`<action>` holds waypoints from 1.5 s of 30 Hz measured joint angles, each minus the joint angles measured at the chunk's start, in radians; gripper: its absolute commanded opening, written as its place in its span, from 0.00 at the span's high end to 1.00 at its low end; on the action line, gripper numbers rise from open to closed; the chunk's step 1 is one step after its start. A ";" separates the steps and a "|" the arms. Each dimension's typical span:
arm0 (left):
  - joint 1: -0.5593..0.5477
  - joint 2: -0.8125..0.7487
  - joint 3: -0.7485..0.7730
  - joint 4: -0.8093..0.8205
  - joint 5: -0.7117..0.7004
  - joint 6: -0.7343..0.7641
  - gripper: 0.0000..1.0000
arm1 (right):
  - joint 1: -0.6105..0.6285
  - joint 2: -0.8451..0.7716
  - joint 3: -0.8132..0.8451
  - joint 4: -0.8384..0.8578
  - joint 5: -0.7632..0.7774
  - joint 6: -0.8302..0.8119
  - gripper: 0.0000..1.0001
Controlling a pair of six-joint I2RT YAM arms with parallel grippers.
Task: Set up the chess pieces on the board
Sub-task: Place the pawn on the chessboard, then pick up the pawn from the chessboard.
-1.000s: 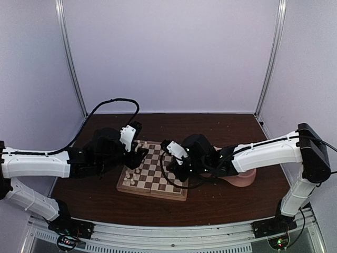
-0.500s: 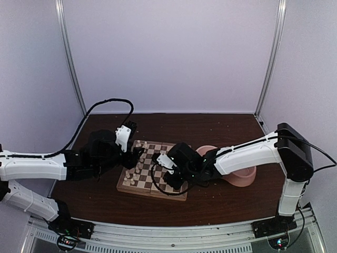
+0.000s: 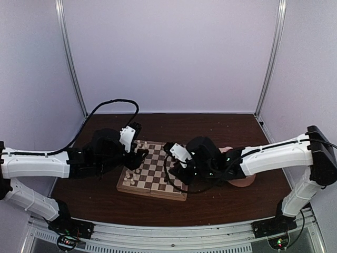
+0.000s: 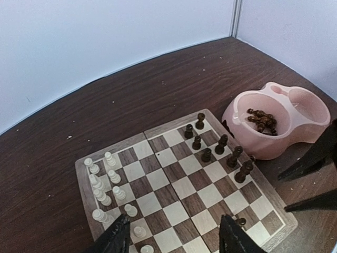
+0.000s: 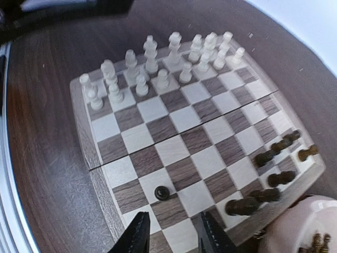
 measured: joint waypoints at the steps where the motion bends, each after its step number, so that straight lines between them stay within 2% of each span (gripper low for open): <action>1: 0.000 0.003 0.008 -0.002 0.019 -0.002 0.42 | 0.000 -0.051 -0.028 0.022 0.020 0.001 0.66; 6: 0.000 0.051 0.047 -0.008 0.130 -0.031 0.42 | -0.005 -0.212 -0.133 0.135 0.206 0.017 0.68; 9: -0.008 0.119 0.085 -0.030 0.182 -0.048 0.44 | -0.041 -0.238 -0.181 0.164 0.316 0.055 0.69; 13: -0.047 0.247 0.198 -0.144 0.210 -0.052 0.46 | -0.126 -0.250 -0.242 0.173 0.391 0.127 0.69; 17: -0.087 0.340 0.309 -0.256 0.213 -0.052 0.47 | -0.191 -0.257 -0.264 0.171 0.415 0.190 0.69; 28: -0.095 0.461 0.482 -0.481 0.270 -0.053 0.51 | -0.202 -0.265 -0.265 0.180 0.419 0.241 0.68; 45: -0.095 0.560 0.526 -0.564 0.263 -0.058 0.59 | -0.209 -0.265 -0.265 0.182 0.417 0.246 0.68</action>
